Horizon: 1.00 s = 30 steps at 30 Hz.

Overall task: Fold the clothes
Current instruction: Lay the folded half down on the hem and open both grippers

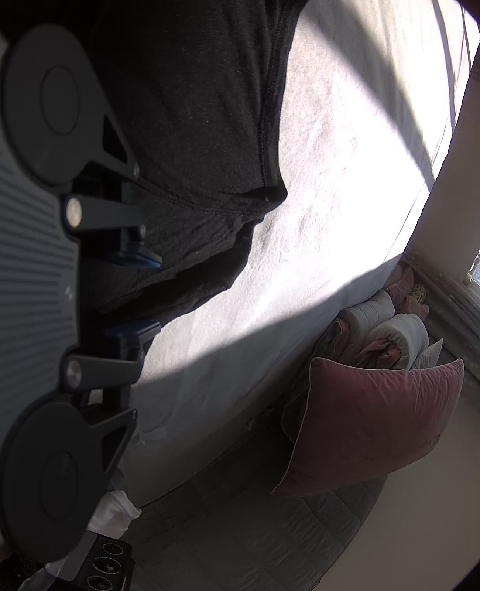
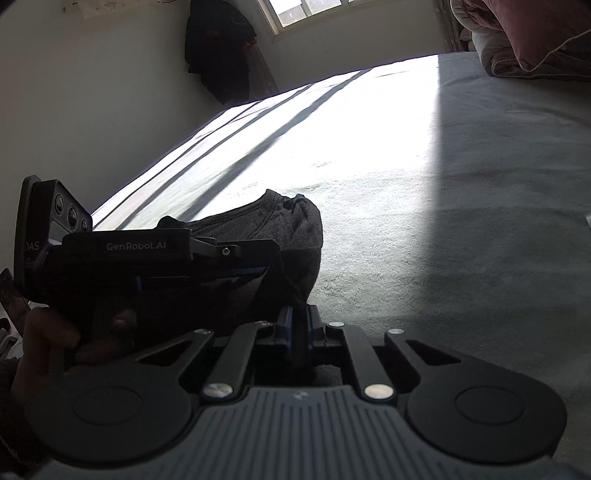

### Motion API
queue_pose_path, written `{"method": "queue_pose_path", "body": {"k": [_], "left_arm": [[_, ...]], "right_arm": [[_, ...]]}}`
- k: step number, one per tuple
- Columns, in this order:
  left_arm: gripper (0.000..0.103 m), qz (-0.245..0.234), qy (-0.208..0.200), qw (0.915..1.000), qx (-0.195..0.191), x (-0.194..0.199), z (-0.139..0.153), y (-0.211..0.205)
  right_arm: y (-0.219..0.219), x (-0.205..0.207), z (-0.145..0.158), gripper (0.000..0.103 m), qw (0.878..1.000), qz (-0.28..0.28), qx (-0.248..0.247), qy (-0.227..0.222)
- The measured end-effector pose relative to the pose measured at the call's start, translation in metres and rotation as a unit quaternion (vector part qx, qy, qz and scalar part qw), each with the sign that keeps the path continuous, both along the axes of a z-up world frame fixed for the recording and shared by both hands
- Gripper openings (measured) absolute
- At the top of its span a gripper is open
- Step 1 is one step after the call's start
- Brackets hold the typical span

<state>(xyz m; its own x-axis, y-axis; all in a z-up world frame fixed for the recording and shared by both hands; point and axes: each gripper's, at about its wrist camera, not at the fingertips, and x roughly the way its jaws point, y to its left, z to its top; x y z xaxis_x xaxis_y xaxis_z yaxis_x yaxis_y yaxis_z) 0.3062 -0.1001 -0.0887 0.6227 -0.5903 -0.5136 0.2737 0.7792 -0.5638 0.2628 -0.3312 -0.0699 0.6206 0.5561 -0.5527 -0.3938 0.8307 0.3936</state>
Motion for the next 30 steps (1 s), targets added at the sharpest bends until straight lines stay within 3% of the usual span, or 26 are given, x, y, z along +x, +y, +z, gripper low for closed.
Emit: {"method": "queue_pose_path", "body": {"k": [5,9,14,15,16,18,27,30], "left_arm": [[0.033,0.020,-0.006,0.9992,0.033,0.001,0.008,0.002],[0.037,0.046,-0.011,0.9958,0.078,0.004,0.020,0.006],[0.041,0.061,-0.026,0.9875,0.143,0.017,0.034,0.010],[0.041,0.065,-0.029,0.9851,0.156,0.022,0.035,0.011],[0.041,0.070,-0.031,0.9825,0.170,0.026,0.037,0.012],[0.041,0.076,-0.038,0.9779,0.191,0.035,0.039,0.013],[0.041,0.057,-0.104,0.9634,0.240,0.061,0.032,0.005],[0.041,0.047,-0.096,0.9661,0.235,0.070,0.026,0.006]], "right_arm": [[-0.024,-0.015,0.027,0.006,0.997,-0.055,-0.023,-0.053],[-0.033,-0.018,0.033,0.008,0.988,-0.104,-0.087,-0.080],[-0.057,-0.013,0.030,0.016,0.988,-0.137,-0.042,-0.060],[-0.062,-0.014,0.030,0.020,0.988,-0.141,-0.034,-0.059],[-0.067,-0.014,0.029,0.033,0.987,-0.149,-0.027,-0.056],[-0.072,-0.013,0.027,0.049,0.986,-0.156,-0.024,-0.051],[-0.056,-0.002,0.008,0.048,0.988,-0.139,-0.063,-0.031],[-0.046,-0.001,0.003,0.033,0.985,-0.138,-0.100,-0.037]]}}
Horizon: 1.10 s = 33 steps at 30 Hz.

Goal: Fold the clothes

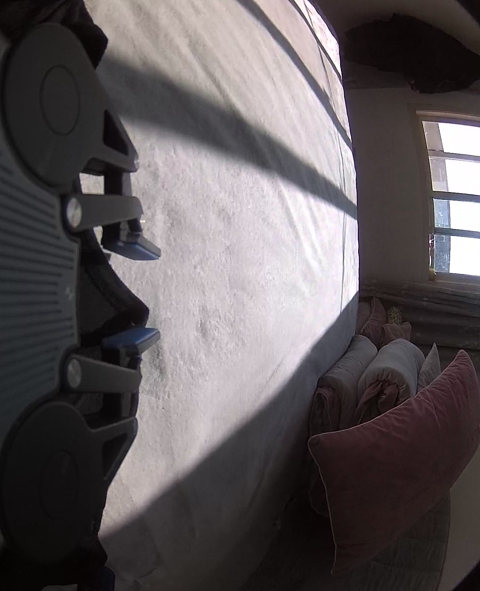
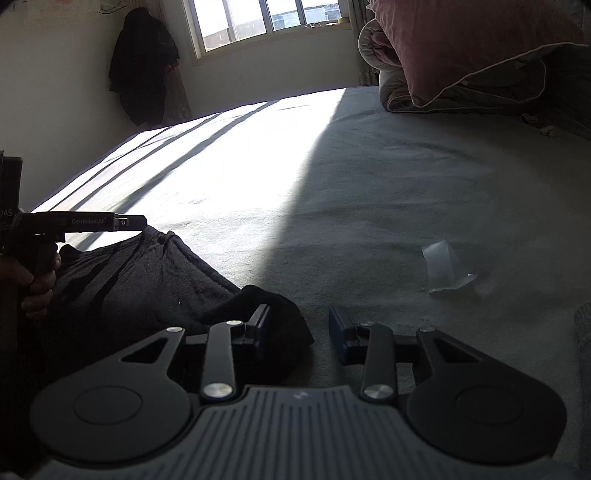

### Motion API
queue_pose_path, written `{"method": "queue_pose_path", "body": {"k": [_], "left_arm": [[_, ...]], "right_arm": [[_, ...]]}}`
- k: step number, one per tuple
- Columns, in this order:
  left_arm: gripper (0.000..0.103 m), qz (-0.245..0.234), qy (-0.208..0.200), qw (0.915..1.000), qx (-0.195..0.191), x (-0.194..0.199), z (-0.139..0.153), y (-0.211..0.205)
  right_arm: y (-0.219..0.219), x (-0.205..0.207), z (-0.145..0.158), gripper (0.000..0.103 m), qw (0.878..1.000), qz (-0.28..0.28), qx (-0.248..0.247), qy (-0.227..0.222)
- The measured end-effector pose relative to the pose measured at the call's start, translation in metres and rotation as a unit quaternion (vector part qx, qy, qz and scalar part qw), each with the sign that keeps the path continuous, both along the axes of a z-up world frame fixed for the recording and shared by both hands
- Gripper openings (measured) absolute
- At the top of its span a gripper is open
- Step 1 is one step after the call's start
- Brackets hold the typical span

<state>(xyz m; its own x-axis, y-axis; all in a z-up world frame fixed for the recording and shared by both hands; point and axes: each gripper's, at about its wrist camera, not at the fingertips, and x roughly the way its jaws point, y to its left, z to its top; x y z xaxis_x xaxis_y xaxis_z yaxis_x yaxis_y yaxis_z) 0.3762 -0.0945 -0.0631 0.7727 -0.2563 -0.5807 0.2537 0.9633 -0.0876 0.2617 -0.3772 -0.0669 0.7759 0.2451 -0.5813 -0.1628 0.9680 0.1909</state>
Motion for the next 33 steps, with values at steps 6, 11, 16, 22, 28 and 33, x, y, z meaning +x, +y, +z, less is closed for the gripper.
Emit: {"method": "queue_pose_path", "body": {"k": [6,11,16,22,28,33], "left_arm": [[0.001,-0.014,0.012,0.9995,-0.025,0.002,-0.010,0.001],[0.000,0.001,-0.041,0.9991,-0.015,-0.008,-0.004,-0.006],[0.000,0.018,-0.038,0.9990,0.012,-0.001,-0.010,-0.016],[0.000,0.020,-0.035,0.9972,0.062,0.000,-0.013,-0.029],[0.038,0.018,-0.019,0.9980,0.058,-0.013,0.008,-0.032],[0.038,-0.023,0.011,0.9985,0.049,-0.038,0.023,-0.046]], "right_arm": [[0.002,-0.002,0.002,0.006,1.000,0.006,-0.009,-0.006],[0.002,-0.013,0.023,0.004,0.996,-0.039,-0.062,-0.052],[0.010,-0.010,0.017,0.004,0.989,-0.063,-0.117,-0.062],[0.020,0.005,-0.008,0.006,0.984,-0.058,-0.164,-0.037],[-0.017,-0.012,0.017,0.034,0.998,-0.033,-0.049,-0.007],[-0.025,-0.044,0.040,0.035,0.997,0.032,-0.062,-0.022]]}}
